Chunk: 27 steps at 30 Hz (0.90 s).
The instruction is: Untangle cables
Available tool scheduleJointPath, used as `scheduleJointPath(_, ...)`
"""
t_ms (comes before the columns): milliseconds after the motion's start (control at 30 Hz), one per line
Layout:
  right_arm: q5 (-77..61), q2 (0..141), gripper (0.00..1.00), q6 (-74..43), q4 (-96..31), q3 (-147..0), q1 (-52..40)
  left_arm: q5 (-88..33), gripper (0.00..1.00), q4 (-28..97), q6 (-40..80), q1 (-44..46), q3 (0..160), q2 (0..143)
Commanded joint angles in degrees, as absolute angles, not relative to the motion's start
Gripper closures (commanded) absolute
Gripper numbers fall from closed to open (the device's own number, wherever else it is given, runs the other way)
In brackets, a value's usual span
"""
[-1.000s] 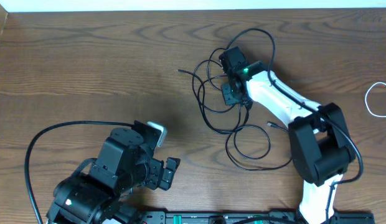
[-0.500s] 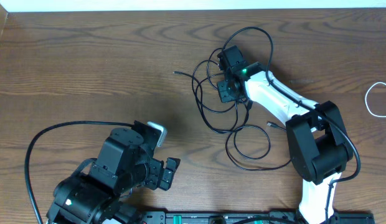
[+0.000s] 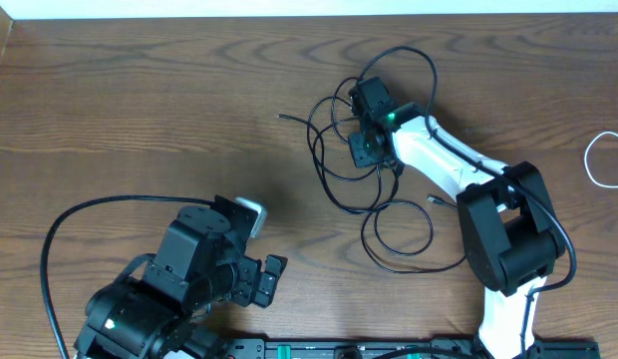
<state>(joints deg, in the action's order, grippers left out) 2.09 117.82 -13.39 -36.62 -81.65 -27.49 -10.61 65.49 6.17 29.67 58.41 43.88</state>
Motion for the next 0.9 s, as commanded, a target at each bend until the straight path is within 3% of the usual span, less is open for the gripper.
scheduleJointPath(0, 2.09, 118.08, 0.66, -13.91, -35.86, -79.24, -26.98, -11.42, 0.02, 65.58, 6.33, 29.47, 58.94, 43.72)
scheduleJointPath(100, 2.22, 118.08, 0.69, -14.35, -34.74, -77.82, -26.98, -11.53, 0.02, 65.58, 6.33, 29.47, 58.94, 43.72)
scheduleJointPath(167, 2.20, 118.08, 0.76, -14.61, -34.48, -77.38, -26.98, -11.53, 0.02, 65.58, 6.33, 29.47, 58.94, 43.72)
scheduleJointPath(233, 2.15, 118.08, 0.98, -14.79, -34.50, -77.30, -26.98, -11.53, 0.02, 65.58, 6.33, 29.47, 58.94, 43.72)
scheduleJointPath(267, 2.13, 118.08, 0.99, -14.79, -34.50, -77.30, -26.98, -11.53, 0.02, 65.56, 6.33, 29.47, 58.94, 43.72)
scheduleJointPath(533, -2.61, 113.89, 0.99, -14.74, -39.94, -80.86, -26.98, -11.51, 0.02, 65.56, 6.31, 29.47, 58.94, 43.72)
scheduleJointPath(867, -6.61, 94.13, 0.99, -12.01, -42.81, -90.41, -27.16, -11.51, 0.02, 65.47, 6.31, 29.47, 58.94, 43.72)
